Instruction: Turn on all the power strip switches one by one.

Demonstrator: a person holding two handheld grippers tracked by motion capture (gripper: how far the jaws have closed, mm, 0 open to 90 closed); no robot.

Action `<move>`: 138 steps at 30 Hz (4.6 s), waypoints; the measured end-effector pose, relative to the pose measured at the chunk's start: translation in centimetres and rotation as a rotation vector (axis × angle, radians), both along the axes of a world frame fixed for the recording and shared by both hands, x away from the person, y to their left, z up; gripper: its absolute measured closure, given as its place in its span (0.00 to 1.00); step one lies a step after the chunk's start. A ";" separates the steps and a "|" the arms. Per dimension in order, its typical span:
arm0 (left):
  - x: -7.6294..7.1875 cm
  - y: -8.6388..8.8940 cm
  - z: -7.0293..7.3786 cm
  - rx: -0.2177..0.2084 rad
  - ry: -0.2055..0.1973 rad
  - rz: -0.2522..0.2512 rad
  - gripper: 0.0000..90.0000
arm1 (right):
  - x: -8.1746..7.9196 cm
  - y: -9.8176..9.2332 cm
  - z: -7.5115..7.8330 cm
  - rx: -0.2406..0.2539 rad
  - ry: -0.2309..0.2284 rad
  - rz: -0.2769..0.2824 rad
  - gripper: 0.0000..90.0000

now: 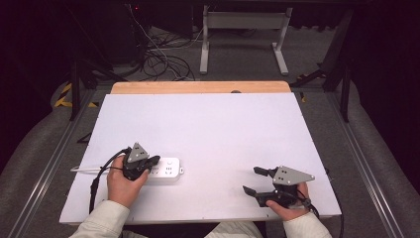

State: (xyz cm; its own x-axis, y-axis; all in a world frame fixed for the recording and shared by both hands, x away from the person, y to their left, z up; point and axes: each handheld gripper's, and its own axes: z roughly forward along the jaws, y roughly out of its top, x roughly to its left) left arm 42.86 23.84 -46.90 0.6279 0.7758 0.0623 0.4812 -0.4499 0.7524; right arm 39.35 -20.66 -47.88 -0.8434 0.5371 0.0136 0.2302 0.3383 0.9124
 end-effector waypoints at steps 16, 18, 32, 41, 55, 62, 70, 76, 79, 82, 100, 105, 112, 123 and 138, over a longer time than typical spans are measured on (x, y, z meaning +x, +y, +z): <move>0.1 0.3 -0.2 -0.030 0.014 0.006 1.00 | 0.0 0.0 0.0 -0.003 0.000 0.002 0.29; 0.1 0.2 -0.2 -0.027 0.014 0.009 1.00 | 0.0 0.0 0.0 0.000 0.002 0.002 0.29; -1.5 0.8 3.4 -0.127 -0.096 0.012 1.00 | 0.1 0.0 0.0 0.001 -0.001 0.004 0.29; -1.4 -0.1 3.1 -0.123 -0.062 -0.021 1.00 | 0.1 0.0 0.0 -0.002 0.002 0.004 0.29; 0.0 -2.2 1.5 -0.072 -0.007 -0.083 1.00 | 0.1 0.0 -0.1 -0.004 0.005 0.005 0.29; 0.5 -2.7 0.7 -0.060 0.018 -0.072 1.00 | 0.1 0.0 -0.1 -0.002 0.005 0.005 0.29; 0.8 -3.0 0.3 -0.049 0.031 -0.067 1.00 | 0.1 0.0 -0.1 -0.003 0.006 0.005 0.29; 0.8 -3.0 0.3 -0.040 0.025 -0.067 1.00 | 0.1 0.0 -0.1 -0.003 0.006 0.006 0.29; 0.7 -3.1 0.2 -0.038 0.016 -0.068 1.00 | 0.1 0.0 -0.1 -0.004 0.006 0.006 0.29; 0.7 -3.1 0.1 -0.018 0.001 -0.071 1.00 | 0.1 0.0 -0.1 -0.004 0.005 0.006 0.29; 0.7 -3.3 0.0 -0.016 0.016 -0.057 1.00 | 0.1 0.0 -0.1 -0.009 0.006 0.005 0.29; 0.7 -3.4 -0.1 -0.016 0.023 -0.056 1.00 | 0.0 0.0 -0.1 -0.010 0.005 0.006 0.29; 0.5 -3.0 -0.1 -0.024 -0.020 -0.042 1.00 | 0.0 0.0 -0.1 -0.008 0.003 0.007 0.29; -1.1 -2.4 3.7 -0.082 -0.046 -0.082 1.00 | 0.1 -0.1 -0.1 -0.005 0.009 0.005 0.29; -2.6 -2.1 5.9 -0.167 -0.086 -0.147 0.79 | 0.1 -0.2 -0.2 -0.002 0.008 0.004 0.29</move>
State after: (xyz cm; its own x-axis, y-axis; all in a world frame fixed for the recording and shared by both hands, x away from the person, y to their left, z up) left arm 40.25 21.77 -41.00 0.7331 0.6801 -0.0011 0.3504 -0.3763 0.8577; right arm 39.41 -20.82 -48.04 -0.8452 0.5342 0.0196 0.2367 0.3411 0.9097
